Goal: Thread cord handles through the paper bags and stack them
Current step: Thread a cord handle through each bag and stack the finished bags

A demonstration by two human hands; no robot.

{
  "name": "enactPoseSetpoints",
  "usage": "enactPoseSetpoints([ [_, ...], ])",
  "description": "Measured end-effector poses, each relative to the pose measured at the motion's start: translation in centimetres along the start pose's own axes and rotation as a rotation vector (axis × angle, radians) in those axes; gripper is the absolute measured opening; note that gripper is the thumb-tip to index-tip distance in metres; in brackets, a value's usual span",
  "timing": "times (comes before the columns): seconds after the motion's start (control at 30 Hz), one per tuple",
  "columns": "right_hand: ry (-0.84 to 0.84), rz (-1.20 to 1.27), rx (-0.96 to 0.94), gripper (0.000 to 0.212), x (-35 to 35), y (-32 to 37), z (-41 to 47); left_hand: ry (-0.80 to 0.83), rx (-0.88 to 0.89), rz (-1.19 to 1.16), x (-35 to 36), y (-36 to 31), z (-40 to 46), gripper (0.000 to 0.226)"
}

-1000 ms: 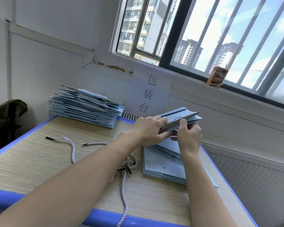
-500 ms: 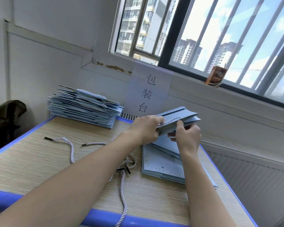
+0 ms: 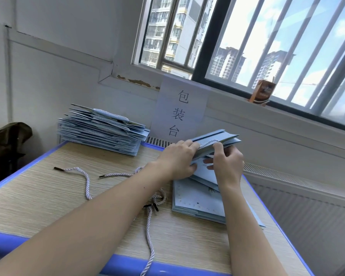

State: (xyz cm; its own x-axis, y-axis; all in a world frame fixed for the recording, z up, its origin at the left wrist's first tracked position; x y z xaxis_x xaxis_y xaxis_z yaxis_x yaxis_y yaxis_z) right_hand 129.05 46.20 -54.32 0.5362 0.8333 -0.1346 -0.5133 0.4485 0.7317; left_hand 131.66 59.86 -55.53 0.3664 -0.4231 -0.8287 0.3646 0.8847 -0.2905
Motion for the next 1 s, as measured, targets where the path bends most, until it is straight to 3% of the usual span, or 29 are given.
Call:
enactPoseSetpoints([
  [0.13,0.054,0.041,-0.068,0.017,0.5,0.7,-0.2,-0.045,-0.062,-0.113,-0.3,0.4,0.3,0.047],
  [0.5,0.050,0.049,-0.028,0.042,1.1,-0.1,-0.3,-0.218,0.013,-0.055,-0.9,0.7,0.3,0.060],
  [0.7,-0.025,0.133,0.076,0.036,0.7,-1.2,-0.2,-0.153,0.052,-0.040,-0.2,0.5,0.4,0.037],
  [0.9,-0.112,0.491,0.117,0.030,0.6,0.0,-0.5,-0.511,0.049,-0.056,-3.4,0.3,0.0,0.038],
  [1.0,-0.095,0.683,0.198,0.021,2.0,0.4,-1.2,-0.584,0.078,0.030,-4.5,0.0,-0.1,0.034],
])
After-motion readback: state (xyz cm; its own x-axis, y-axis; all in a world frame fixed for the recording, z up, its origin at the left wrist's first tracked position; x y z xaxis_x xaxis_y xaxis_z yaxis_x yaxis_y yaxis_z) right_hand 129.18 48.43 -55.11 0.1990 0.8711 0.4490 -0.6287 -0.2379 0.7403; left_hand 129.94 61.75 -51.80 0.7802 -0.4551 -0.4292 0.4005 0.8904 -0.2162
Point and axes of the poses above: each hand's wrist, its own z-axis towards the middle knuckle, its own x-axis out of the palm, y = z × x, the point moved 6 cm from there along z, towards the middle knuckle, and after that the axes turned 14 degrees about -x, right-handed, at the moved point
